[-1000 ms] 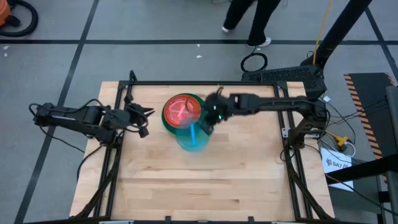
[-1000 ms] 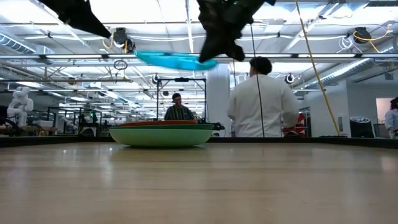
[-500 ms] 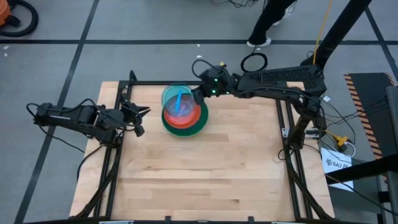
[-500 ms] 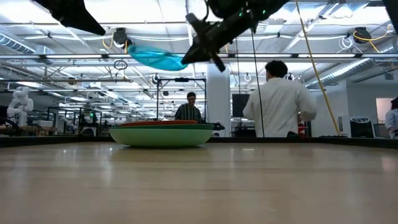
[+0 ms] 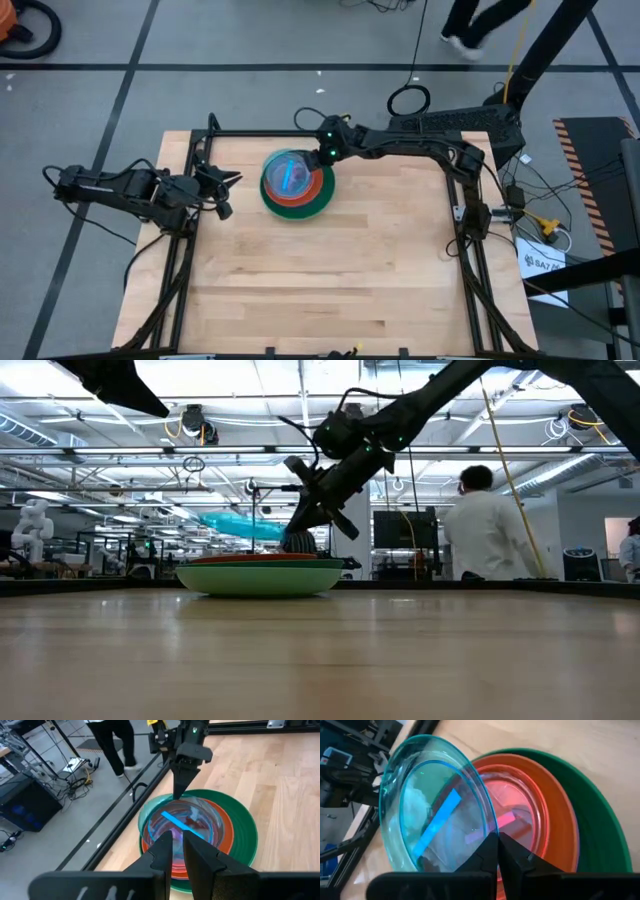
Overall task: Stack plastic plates
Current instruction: Stack the blue plate on top of the pink plate, then adjust the stacked plates
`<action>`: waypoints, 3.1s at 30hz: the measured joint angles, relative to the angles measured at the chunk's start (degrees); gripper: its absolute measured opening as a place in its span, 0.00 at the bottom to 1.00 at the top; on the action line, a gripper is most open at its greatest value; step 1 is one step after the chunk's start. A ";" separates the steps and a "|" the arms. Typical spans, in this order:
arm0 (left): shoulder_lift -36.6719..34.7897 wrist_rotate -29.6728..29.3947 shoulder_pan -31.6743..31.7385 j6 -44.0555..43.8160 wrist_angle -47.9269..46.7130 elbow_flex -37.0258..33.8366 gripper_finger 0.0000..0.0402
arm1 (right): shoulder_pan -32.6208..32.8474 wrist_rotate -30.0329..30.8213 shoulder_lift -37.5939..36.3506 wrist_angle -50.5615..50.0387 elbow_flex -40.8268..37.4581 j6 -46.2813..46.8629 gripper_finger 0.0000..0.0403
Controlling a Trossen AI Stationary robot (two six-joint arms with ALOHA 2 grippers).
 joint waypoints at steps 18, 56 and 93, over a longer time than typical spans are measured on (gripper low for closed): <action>0.02 0.00 0.00 -0.02 0.04 0.00 0.13 | 0.02 0.50 0.14 -0.64 0.00 0.10 0.11; -7.13 -0.06 -7.96 2.99 9.56 -7.64 0.13 | 13.62 0.35 -18.30 22.65 -24.99 -33.79 0.29; 16.52 5.60 6.47 -28.19 30.78 -25.77 0.13 | 15.58 6.85 -61.64 38.71 -68.94 -35.12 0.29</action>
